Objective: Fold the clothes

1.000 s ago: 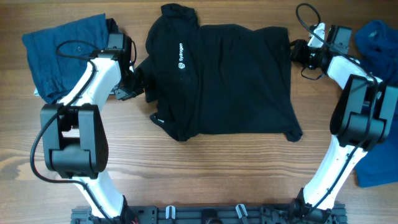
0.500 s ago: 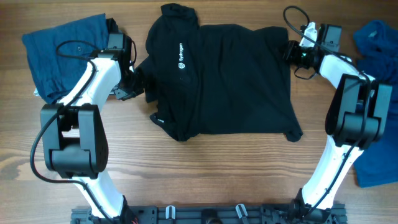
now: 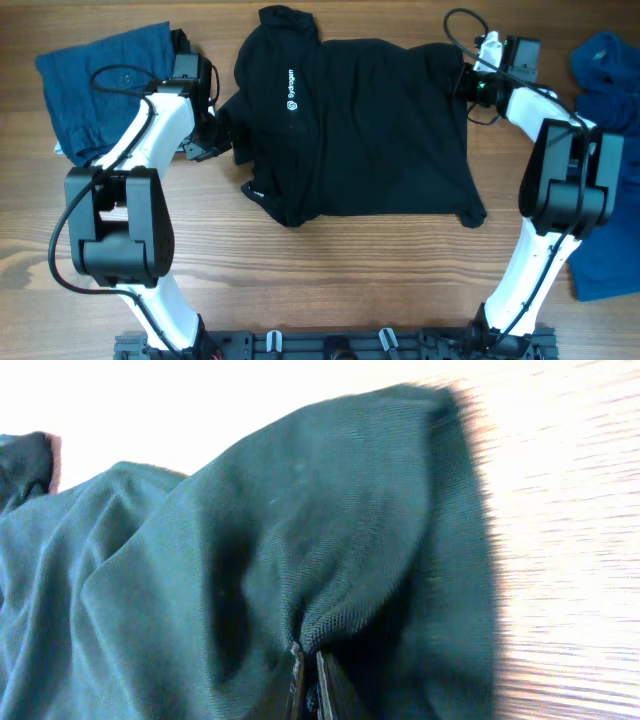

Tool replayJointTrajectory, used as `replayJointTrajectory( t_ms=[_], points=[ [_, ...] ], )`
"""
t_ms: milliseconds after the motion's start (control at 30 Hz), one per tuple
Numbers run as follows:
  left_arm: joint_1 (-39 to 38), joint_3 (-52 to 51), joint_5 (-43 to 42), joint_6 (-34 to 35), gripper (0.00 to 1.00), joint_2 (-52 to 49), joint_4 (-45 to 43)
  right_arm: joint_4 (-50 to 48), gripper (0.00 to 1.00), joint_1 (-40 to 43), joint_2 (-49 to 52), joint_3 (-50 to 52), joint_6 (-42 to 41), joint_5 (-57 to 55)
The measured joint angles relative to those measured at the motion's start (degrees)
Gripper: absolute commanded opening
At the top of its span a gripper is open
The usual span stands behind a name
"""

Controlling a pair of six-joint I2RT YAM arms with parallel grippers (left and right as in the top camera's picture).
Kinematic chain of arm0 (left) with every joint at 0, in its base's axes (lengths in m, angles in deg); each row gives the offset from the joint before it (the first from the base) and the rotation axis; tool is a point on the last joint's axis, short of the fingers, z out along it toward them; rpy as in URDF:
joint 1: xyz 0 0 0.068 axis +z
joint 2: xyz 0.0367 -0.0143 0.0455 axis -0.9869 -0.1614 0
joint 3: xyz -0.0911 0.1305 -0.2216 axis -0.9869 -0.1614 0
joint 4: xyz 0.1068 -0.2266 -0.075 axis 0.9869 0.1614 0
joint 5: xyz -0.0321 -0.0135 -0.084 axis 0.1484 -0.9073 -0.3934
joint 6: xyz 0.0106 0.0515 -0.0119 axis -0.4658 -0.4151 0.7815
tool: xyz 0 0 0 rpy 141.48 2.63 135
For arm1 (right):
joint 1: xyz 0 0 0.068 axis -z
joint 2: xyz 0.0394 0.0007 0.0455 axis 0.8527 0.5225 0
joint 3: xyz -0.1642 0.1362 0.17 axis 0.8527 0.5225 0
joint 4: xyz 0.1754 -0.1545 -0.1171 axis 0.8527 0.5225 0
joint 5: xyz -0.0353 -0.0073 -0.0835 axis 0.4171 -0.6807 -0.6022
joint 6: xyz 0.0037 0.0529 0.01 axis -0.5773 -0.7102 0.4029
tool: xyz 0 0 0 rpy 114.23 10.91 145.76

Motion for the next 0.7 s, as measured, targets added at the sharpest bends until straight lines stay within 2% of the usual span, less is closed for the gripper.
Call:
replayJointTrajectory(
  t_ms=[300,333,400,433,600,700],
  points=[
    [0.00,0.00,0.17,0.00,0.11,0.00,-0.02,-5.57,0.04,9.66,0.00,0.13,-6.34,14.45],
    [0.00,0.00,0.20,0.00,0.11,0.00,-0.02,-5.46,0.12,11.08,0.00,0.13,-7.04,15.21],
    [0.00,0.00,0.20,0.00,0.09,0.00,-0.02,-5.33,0.73,12.76,0.00,0.13,-7.63,15.85],
    [0.00,0.00,0.22,0.00,0.08,0.00,-0.02,-5.31,0.89,13.16,0.00,0.13,-8.41,15.89],
    [0.00,0.00,1.49,-0.39,0.07,0.00,-0.09,-4.26,0.91,13.18,0.00,0.11,-8.28,14.64],
    [-0.07,0.02,1.57,-1.01,0.07,0.02,-0.02,2.01,0.91,13.57,-0.09,-0.28,-6.12,14.62]
  ],
)
